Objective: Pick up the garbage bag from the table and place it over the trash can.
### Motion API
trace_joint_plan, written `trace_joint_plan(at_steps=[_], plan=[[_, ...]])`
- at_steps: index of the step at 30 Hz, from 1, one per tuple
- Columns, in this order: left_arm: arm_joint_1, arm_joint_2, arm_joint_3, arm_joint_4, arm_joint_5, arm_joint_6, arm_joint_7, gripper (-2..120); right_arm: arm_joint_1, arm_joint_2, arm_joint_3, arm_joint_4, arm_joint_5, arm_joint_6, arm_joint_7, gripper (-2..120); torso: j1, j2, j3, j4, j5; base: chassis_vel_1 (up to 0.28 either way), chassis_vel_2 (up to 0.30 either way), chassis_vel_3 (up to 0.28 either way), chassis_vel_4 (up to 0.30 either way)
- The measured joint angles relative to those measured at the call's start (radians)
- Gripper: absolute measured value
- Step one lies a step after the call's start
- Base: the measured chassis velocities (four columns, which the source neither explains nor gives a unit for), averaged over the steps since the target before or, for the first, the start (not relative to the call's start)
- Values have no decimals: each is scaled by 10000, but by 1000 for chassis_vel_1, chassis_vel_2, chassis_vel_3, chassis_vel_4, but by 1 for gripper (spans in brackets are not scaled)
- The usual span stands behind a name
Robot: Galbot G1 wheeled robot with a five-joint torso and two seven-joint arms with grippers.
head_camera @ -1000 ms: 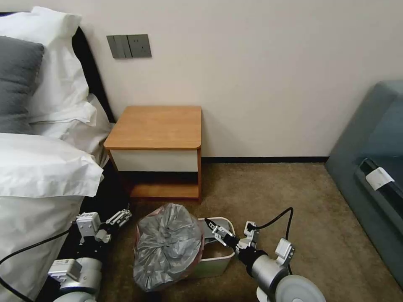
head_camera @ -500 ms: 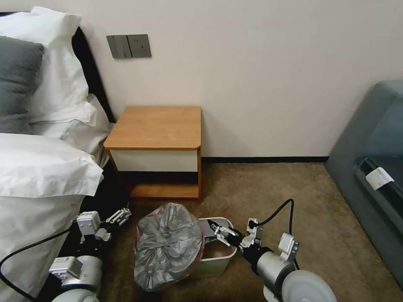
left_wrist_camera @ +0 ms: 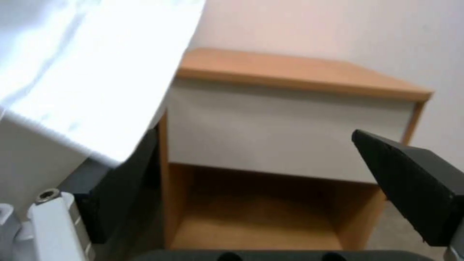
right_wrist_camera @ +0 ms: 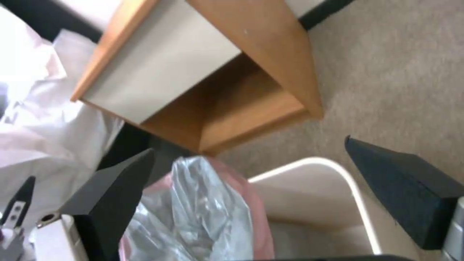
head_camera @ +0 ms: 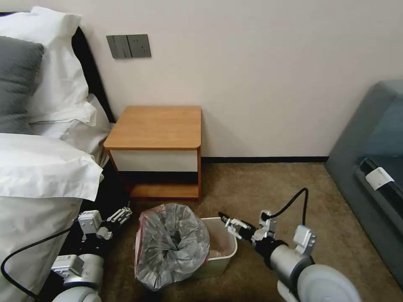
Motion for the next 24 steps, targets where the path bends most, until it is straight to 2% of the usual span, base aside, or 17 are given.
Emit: trace_joint_plan(at_steps=[5,6,10,16,21,22,24], plan=[[284,239,-94,-754,-18,277,-54,100,-176,191,280,115,-124,-37,-23,100,0,0,0,0,0,0,0,0,0],[394,396,-179,-1090,-138,496,-56,100,-265,274,395,161,-173,-59,-27,100,0,0,0,0,1,0,0,0,0],[641,772,-92,-1542,-381,1044,-72,100,-350,399,537,249,-276,-66,-16,100,0,0,0,0,1,0,0,0,0],[869,1093,212,-1647,141,1517,-245,100,-348,438,621,345,-357,-37,64,100,0,0,0,0,0,0,0,0,0],[1042,1195,1227,-1796,271,2051,-810,100,-360,550,624,361,-557,-4,108,100,0,0,0,1,0,0,0,0,0],[1042,1195,1227,-1796,271,2051,-810,100,-360,550,624,361,-557,-4,108,100,0,0,0,1,0,0,0,0,0],[1113,1273,2017,-1828,430,2439,-1175,100,-422,691,614,371,-713,13,121,100,0,1,0,0,1,0,0,0,0]])
